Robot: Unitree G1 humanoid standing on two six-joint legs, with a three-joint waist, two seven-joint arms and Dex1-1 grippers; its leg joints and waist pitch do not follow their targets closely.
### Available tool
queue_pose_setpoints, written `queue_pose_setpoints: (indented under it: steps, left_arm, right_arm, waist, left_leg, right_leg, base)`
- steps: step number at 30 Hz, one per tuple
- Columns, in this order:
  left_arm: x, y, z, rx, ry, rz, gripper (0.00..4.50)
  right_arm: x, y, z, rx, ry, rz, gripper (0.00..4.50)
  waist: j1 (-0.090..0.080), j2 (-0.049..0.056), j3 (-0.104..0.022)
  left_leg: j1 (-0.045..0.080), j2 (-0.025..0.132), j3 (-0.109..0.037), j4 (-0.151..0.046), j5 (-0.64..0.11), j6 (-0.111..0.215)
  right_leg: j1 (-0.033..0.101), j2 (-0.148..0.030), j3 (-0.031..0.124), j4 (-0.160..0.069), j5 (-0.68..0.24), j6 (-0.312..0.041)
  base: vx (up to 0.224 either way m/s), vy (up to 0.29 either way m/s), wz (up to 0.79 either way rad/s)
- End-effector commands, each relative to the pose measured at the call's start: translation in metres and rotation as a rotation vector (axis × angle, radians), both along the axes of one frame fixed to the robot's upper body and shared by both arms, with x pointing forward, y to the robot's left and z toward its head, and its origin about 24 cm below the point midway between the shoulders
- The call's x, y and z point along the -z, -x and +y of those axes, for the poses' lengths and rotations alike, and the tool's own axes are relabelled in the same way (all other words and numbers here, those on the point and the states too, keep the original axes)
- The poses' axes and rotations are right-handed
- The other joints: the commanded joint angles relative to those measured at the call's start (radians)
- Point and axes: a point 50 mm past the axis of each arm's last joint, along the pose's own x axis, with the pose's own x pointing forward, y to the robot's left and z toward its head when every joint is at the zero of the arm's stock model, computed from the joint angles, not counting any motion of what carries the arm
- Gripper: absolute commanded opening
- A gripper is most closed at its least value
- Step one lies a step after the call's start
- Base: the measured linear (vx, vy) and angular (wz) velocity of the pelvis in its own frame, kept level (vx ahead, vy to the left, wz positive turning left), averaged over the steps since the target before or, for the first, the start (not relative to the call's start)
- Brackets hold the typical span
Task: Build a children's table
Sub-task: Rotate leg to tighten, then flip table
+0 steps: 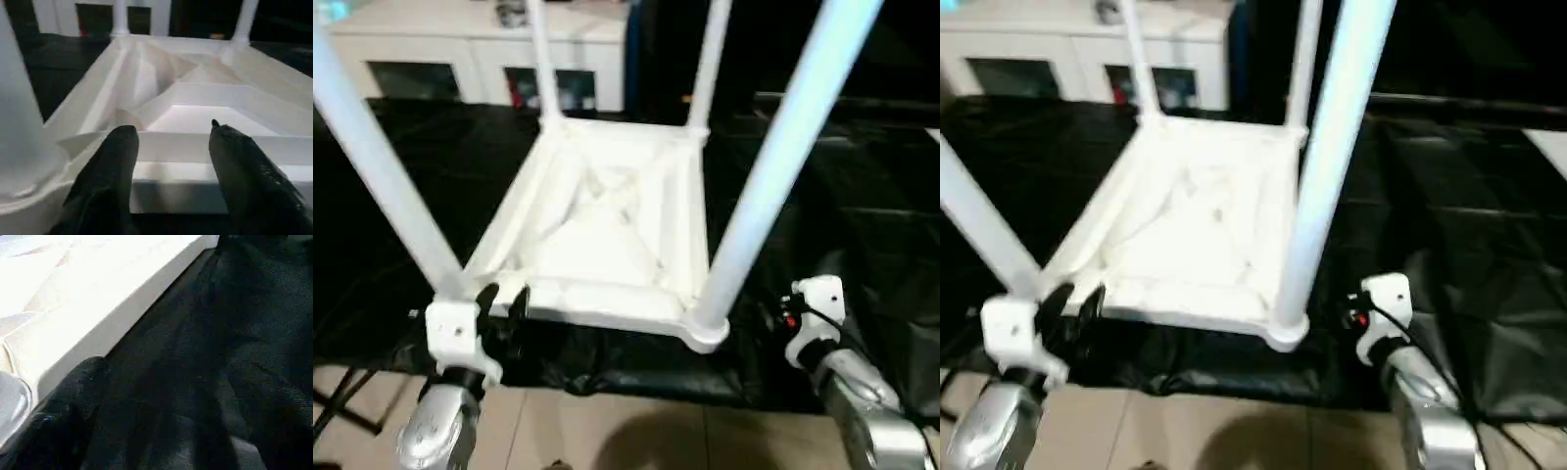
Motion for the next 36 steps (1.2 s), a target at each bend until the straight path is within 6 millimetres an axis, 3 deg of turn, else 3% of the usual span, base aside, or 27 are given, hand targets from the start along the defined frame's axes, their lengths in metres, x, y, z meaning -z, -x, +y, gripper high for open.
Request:
queue_pose_setpoints:
  steps: [1, 3, 5, 7, 8, 10, 15, 18, 19, 21, 22, 23, 27, 28, 29, 32, 33, 36]
  left_arm:
    - [-0.004, 0.007, 0.011, -0.062, -0.033, -0.044, 2.93]
    - [-0.004, 0.008, 0.014, -0.081, -0.033, -0.046, 3.13]
    - [-0.007, 0.012, 0.026, -0.182, -0.058, -0.080, 3.35]
    - [-0.009, 0.015, 0.032, -0.235, -0.070, -0.097, 3.51]
    - [-0.009, 0.021, 0.039, -0.310, -0.064, -0.114, 3.51]
    - [-0.009, 0.023, 0.040, -0.335, -0.054, -0.120, 3.69]
    - [-0.010, 0.029, 0.045, -0.405, -0.070, -0.146, 4.00]
    - [-0.006, 0.026, 0.044, -0.371, -0.046, -0.125, 4.34]
    - [-0.005, 0.024, 0.045, -0.356, -0.039, -0.118, 4.34]
    - [0.000, 0.016, 0.045, -0.317, -0.024, -0.079, 4.46]
    - [0.003, 0.009, 0.047, -0.296, -0.031, -0.063, 4.46]
    - [0.004, 0.004, 0.048, -0.286, -0.030, -0.054, 4.46]
    - [0.006, -0.014, 0.052, -0.233, -0.035, -0.031, 4.46]
    - [0.008, -0.026, 0.057, -0.236, -0.028, -0.001, 4.46]
    - [0.008, -0.031, 0.060, -0.244, -0.032, 0.007, 4.46]
    - [0.007, -0.037, 0.063, -0.242, -0.021, 0.006, 4.46]
    - [0.006, -0.040, 0.064, -0.244, -0.015, 0.008, 4.46]
    - [0.004, -0.048, 0.064, -0.242, 0.014, 0.005, 4.46]
  right_arm:
    - [-0.011, 0.005, 0.001, -0.125, -0.055, -0.010, 4.50]
    - [-0.012, 0.006, 0.001, -0.146, -0.060, -0.001, 4.50]
    - [-0.017, 0.011, 0.002, -0.225, -0.077, 0.008, 4.50]
    - [-0.019, 0.015, 0.003, -0.271, -0.093, 0.015, 4.50]
    - [-0.021, 0.023, 0.007, -0.374, -0.125, 0.045, 4.50]
    - [-0.023, 0.027, 0.009, -0.426, -0.143, 0.060, 4.50]
    - [-0.024, 0.030, 0.022, -0.529, -0.180, 0.082, 4.50]
    - [-0.021, 0.022, 0.029, -0.504, -0.131, 0.040, 4.50]
    - [-0.020, 0.017, 0.032, -0.487, -0.123, 0.029, 4.50]
    - [-0.016, 0.007, 0.036, -0.432, -0.087, 0.009, 4.50]
    - [-0.014, 0.000, 0.040, -0.394, -0.081, -0.003, 4.50]
    - [-0.012, -0.004, 0.041, -0.363, -0.078, -0.007, 4.50]
    - [-0.009, -0.012, 0.045, -0.310, -0.097, -0.024, 4.50]
    - [-0.010, -0.014, 0.044, -0.290, -0.109, -0.033, 4.50]
    - [-0.011, -0.015, 0.042, -0.280, -0.110, -0.037, 4.50]
    - [-0.011, -0.016, 0.039, -0.265, -0.107, -0.046, 4.50]
    - [-0.010, -0.016, 0.036, -0.249, -0.100, -0.050, 4.50]
    - [-0.010, -0.019, 0.019, -0.166, -0.073, -0.067, 4.50]
  waist:
    - [-0.004, -0.013, -0.027]
    - [-0.005, -0.015, -0.029]
    - [-0.005, -0.019, -0.032]
    - [-0.002, -0.021, -0.035]
    - [-0.001, -0.024, -0.036]
    - [0.003, -0.024, -0.035]
    - [0.006, -0.025, -0.035]
    - [0.007, -0.028, -0.034]
    - [0.005, -0.031, -0.034]
    - [0.004, -0.028, -0.033]
    - [0.005, -0.023, -0.033]
    - [0.002, -0.026, -0.037]
    - [0.007, -0.023, -0.040]
    - [0.007, -0.025, -0.040]
    - [0.010, -0.017, -0.044]
    - [0.008, -0.016, -0.045]
    - [0.008, -0.019, -0.048]
    - [0.007, -0.011, -0.050]
  left_leg:
    - [-0.002, 0.070, -0.037, -0.116, -0.354, 0.005]
    - [0.000, 0.069, -0.036, -0.113, -0.335, 0.018]
    - [-0.001, 0.072, -0.033, -0.110, -0.276, 0.030]
    - [-0.003, 0.075, -0.033, -0.106, -0.237, 0.047]
    - [-0.005, 0.074, -0.032, -0.104, -0.222, 0.064]
    - [-0.003, 0.076, -0.032, -0.103, -0.213, 0.079]
    - [0.001, 0.081, -0.035, -0.108, -0.222, 0.067]
    - [0.002, 0.079, -0.034, -0.109, -0.237, 0.050]
    - [0.003, 0.076, -0.033, -0.110, -0.255, 0.036]
    - [0.009, 0.070, -0.032, -0.110, -0.281, 0.011]
    - [0.011, 0.074, -0.035, -0.113, -0.279, -0.003]
    - [0.013, 0.070, -0.033, -0.111, -0.275, -0.012]
    - [0.016, 0.069, -0.033, -0.112, -0.270, -0.017]
    - [0.010, 0.072, -0.035, -0.115, -0.256, -0.014]
    - [0.017, 0.070, -0.032, -0.111, -0.247, -0.017]
    - [0.010, 0.070, -0.033, -0.111, -0.221, -0.012]
    - [0.011, 0.071, -0.033, -0.109, -0.207, -0.005]
    - [0.011, 0.069, -0.031, -0.105, -0.189, 0.003]
  right_leg:
    - [0.020, -0.071, 0.049, -0.098, -0.340, -0.108]
    - [0.018, -0.073, 0.050, -0.102, -0.369, -0.107]
    - [0.017, -0.071, 0.050, -0.100, -0.325, -0.122]
    - [0.024, -0.069, 0.050, -0.093, -0.246, -0.132]
    - [0.027, -0.068, 0.049, -0.088, -0.212, -0.142]
    - [0.026, -0.069, 0.048, -0.089, -0.202, -0.149]
    - [0.024, -0.068, 0.046, -0.086, -0.182, -0.161]
    - [0.021, -0.070, 0.046, -0.088, -0.197, -0.160]
    - [0.019, -0.069, 0.046, -0.090, -0.230, -0.154]
    - [0.011, -0.068, 0.046, -0.093, -0.283, -0.144]
    - [0.009, -0.068, 0.048, -0.092, -0.265, -0.142]
    - [0.010, -0.064, 0.047, -0.087, -0.234, -0.144]
    - [0.012, -0.064, 0.049, -0.080, -0.188, -0.152]
    - [0.019, -0.066, 0.048, -0.077, -0.158, -0.158]
    - [0.015, -0.064, 0.048, -0.073, -0.133, -0.163]
    - [0.023, -0.067, 0.047, -0.068, -0.083, -0.177]
    - [0.025, -0.068, 0.046, -0.065, -0.053, -0.188]
    - [0.027, -0.068, 0.046, -0.061, -0.010, -0.212]
  base:
    - [0.000, 0.000, 0.00]
    - [0.000, 0.000, 0.00]
    - [0.000, 0.000, 0.00]
    - [0.000, 0.000, 0.00]
    - [0.000, 0.000, 0.00]
    - [0.000, 0.000, 0.00]
    - [0.000, 0.000, 0.00]
    - [0.000, 0.000, 0.00]
    - [0.000, 0.000, 0.00]
    - [0.000, 0.000, 0.00]
    - [0.000, 0.000, 0.00]
    - [0.000, 0.000, 0.00]
    - [0.000, 0.000, 0.00]
    - [0.000, 0.000, 0.00]
    - [0.000, 0.000, 0.00]
    - [0.000, 0.000, 0.00]
    - [0.000, 0.000, 0.00]
    - [0.000, 0.000, 0.00]
